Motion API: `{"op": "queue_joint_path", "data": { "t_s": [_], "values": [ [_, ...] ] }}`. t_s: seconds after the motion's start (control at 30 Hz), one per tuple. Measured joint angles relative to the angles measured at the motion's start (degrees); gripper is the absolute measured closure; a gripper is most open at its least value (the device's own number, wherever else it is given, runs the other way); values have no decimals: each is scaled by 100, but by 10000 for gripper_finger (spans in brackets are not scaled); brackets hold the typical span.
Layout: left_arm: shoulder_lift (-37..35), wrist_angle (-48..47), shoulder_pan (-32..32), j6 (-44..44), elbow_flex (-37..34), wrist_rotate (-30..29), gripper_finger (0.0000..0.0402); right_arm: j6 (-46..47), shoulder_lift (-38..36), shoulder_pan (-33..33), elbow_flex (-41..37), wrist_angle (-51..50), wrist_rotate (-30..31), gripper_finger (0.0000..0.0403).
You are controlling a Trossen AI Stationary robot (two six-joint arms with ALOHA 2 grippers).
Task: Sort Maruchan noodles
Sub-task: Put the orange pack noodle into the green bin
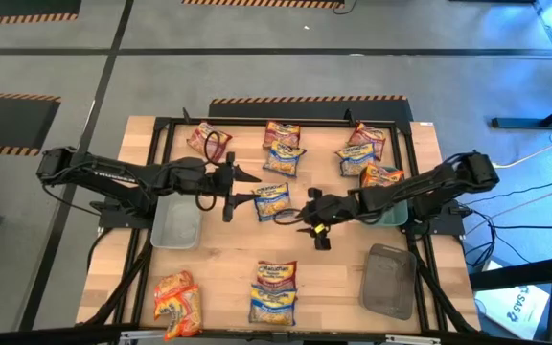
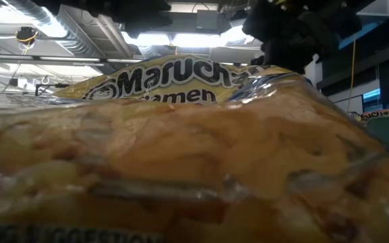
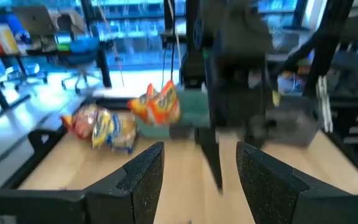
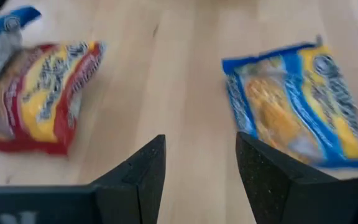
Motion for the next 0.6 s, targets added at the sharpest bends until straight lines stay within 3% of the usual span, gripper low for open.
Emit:
{"op": "queue_joint_path", "data": {
  "t_s": [0.23, 0.43, 0.6],
  "values": [
    [1, 56, -128, -252, -1, -184, 204, -50, 413, -2, 0, -32, -97, 226],
    [82, -153, -126, -834, -10, -314, 157, -228, 697, -4, 0, 25, -94, 226],
    [167, -284, -189, -1335, 30, 118, 129, -345, 864, -4, 0, 409, -97, 226]
  ]
}}
